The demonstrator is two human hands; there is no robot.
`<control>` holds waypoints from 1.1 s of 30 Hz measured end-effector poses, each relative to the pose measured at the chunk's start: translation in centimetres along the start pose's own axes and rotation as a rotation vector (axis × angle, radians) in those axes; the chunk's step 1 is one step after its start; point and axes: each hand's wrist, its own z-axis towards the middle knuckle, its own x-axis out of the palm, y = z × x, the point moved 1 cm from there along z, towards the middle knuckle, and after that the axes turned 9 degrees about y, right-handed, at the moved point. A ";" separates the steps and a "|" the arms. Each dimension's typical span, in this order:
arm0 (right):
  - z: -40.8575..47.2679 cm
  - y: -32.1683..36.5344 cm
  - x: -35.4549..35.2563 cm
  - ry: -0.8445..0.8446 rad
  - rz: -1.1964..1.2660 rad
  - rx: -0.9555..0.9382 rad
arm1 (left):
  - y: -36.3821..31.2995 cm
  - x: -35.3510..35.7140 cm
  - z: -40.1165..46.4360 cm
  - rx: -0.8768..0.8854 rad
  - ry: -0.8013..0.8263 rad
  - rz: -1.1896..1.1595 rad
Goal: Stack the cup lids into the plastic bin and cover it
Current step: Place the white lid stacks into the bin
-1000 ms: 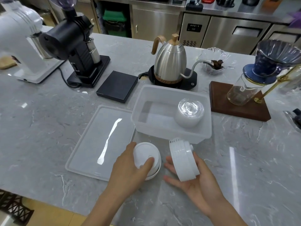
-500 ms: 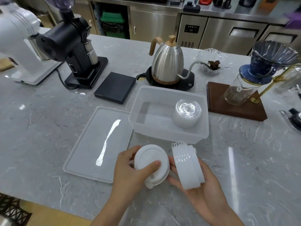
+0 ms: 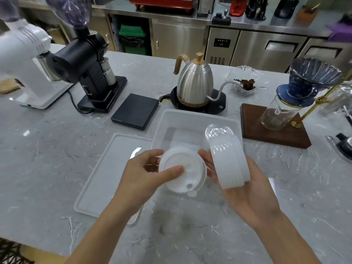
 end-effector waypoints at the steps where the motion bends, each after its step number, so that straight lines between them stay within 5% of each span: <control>1: 0.7 0.5 0.2 0.002 -0.027 -0.006 | -0.4 -0.2 0.5 0.009 0.023 -0.019; 13: 7.7 4.6 0.1 -0.025 0.014 -0.053 | -3.2 -1.4 8.6 -0.062 0.091 -0.070; 18: 8.2 5.5 -1.0 -0.051 0.021 -0.108 | -3.2 -0.8 11.6 -0.100 0.018 0.142; 23: 7.3 6.0 -2.4 -0.016 0.056 -0.132 | -3.8 0.4 13.3 -0.027 -0.128 0.594; 33: 5.5 6.3 -3.7 0.005 0.028 -0.156 | -1.8 2.3 16.3 -0.111 -0.050 0.872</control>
